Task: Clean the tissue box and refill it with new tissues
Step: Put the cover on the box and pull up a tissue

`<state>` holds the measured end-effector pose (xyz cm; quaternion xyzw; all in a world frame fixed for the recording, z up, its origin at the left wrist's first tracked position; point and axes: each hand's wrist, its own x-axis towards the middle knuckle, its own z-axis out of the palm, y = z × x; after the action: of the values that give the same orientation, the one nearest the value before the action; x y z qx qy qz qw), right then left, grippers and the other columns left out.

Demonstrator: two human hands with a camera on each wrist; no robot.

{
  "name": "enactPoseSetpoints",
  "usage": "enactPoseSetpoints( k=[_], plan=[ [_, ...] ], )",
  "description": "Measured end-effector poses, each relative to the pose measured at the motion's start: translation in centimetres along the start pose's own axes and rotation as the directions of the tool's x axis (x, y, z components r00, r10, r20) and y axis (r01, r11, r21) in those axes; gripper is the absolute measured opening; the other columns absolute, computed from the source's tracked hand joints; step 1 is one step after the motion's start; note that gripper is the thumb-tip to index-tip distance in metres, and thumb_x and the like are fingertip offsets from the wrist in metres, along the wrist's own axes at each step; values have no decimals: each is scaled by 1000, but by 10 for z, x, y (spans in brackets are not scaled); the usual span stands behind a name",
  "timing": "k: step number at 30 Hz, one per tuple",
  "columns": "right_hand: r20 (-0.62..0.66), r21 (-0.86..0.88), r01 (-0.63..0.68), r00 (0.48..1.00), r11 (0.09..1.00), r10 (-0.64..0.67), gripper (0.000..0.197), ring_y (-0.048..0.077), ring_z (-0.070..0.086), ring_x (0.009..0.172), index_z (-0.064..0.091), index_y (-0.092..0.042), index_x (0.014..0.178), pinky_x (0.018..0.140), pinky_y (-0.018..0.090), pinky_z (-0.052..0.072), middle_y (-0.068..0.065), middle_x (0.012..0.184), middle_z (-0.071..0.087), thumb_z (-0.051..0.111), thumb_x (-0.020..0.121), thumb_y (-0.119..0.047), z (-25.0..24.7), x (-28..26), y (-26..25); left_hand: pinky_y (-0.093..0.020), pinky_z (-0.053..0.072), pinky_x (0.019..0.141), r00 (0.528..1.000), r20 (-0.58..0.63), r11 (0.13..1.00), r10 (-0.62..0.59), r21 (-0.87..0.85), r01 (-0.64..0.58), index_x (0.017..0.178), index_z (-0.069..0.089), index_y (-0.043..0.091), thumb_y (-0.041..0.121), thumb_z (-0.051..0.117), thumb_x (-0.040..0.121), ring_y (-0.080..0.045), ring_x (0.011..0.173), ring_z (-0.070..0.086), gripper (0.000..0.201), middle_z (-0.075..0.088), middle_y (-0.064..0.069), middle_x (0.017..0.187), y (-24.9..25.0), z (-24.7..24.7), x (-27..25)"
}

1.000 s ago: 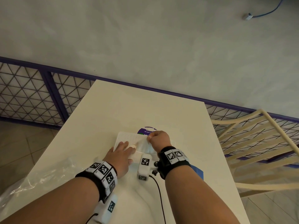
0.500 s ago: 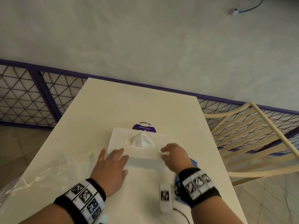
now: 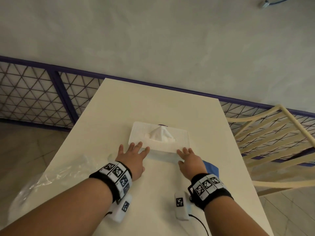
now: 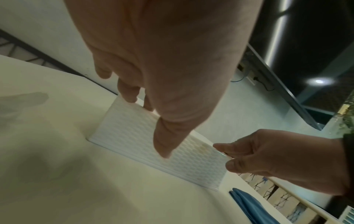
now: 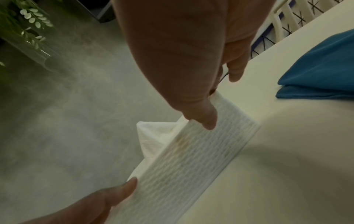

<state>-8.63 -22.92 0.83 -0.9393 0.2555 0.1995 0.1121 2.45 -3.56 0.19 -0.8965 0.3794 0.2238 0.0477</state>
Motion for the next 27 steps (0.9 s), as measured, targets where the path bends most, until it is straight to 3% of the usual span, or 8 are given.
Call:
enactPoseSetpoints(
  k=[4,7,11,14,16,22,25,27],
  plan=[
    [-124,151,-11,992,988,30,56,20,17,147,27,-24,149,118,34,22,0,159,21,45,96,-26,0,-8,-19,-55,-4,116,998,-55,974,7,-225,-19,149,1,38,43,38,96,-16,146,9,65,-9,4,160,-23,-19,-15],
    [-225,329,136,972,934,-62,35,17,58,117,61,-23,123,101,26,43,-2,129,62,55,88,-30,3,-25,-69,-47,17,115,970,-175,910,-171,-405,88,148,20,32,40,42,96,-19,139,29,57,15,3,157,-81,-34,-34],
    [265,446,201,901,872,-343,32,14,62,73,69,-16,77,74,31,53,-3,79,70,60,83,-46,33,-50,-148,-40,38,105,914,5,827,-405,-425,369,141,37,25,32,51,92,-25,129,42,51,35,-3,148,-169,-16,-60],
    [607,528,11,694,849,-386,47,16,63,69,69,-13,78,73,33,55,-1,79,72,62,78,-59,67,-62,-196,-36,36,107,875,159,797,-458,-362,483,142,38,20,31,58,87,-25,132,39,59,36,-4,149,-203,9,-81],
    [664,558,-114,656,822,-359,60,19,65,74,67,-8,87,82,37,57,6,92,75,66,70,-66,87,-64,-220,-34,34,108,848,216,772,-483,-352,529,143,35,18,34,61,86,-25,134,37,64,36,-6,150,-213,24,-93],
    [589,734,-355,758,579,-282,68,25,64,67,61,-3,93,73,40,57,10,77,65,77,62,-61,100,-54,-267,-31,39,99,782,263,628,-565,-477,614,139,39,13,44,65,83,-24,124,48,69,49,-7,139,-216,56,-120],
    [496,759,-280,833,588,-244,43,23,58,63,61,-10,77,79,43,58,7,71,60,74,72,-50,97,-43,-272,-29,43,81,797,252,573,-549,-581,578,117,61,8,45,63,85,-24,105,59,49,63,-9,116,-212,60,-130],
    [419,794,-193,861,576,-288,27,23,55,67,57,-16,67,72,37,54,4,68,57,71,77,-37,88,-35,-266,-28,45,70,803,223,424,-553,-754,501,99,68,13,41,66,84,-20,85,61,32,67,-8,98,-209,61,-135]
  ],
)
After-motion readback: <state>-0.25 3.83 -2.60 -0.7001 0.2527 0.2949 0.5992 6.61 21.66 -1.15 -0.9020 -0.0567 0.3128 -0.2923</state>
